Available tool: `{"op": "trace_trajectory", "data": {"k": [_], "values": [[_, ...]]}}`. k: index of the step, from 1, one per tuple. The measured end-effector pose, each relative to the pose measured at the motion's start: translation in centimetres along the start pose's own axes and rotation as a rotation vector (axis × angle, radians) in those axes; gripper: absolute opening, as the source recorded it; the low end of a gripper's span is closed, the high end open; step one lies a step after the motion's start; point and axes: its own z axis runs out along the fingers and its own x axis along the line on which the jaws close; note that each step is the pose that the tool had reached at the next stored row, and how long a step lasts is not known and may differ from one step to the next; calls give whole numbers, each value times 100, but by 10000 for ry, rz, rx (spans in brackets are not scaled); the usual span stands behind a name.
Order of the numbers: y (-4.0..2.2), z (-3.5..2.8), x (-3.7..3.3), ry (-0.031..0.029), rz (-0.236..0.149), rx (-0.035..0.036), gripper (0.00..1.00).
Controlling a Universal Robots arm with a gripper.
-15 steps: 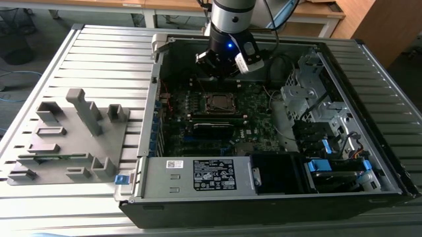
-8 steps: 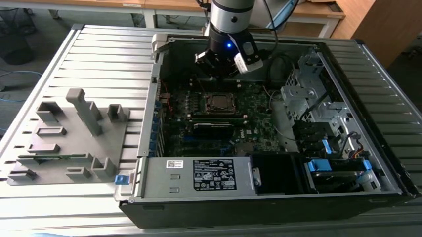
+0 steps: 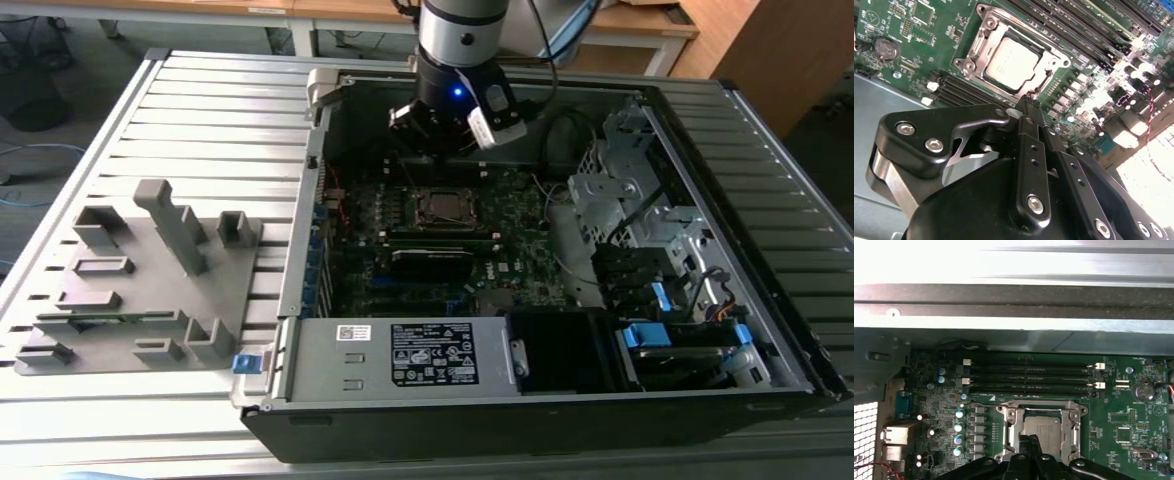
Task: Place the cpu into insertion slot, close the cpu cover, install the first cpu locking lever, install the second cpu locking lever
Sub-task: 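Install the first cpu locking lever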
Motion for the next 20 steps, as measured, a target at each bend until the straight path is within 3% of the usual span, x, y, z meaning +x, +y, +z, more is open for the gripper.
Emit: {"op": "trace_trajectory", "data": {"k": [12, 20], "values": [[2, 7, 205, -1, 1, 6, 10], [2, 8, 214, -1, 2, 10, 10]]}}
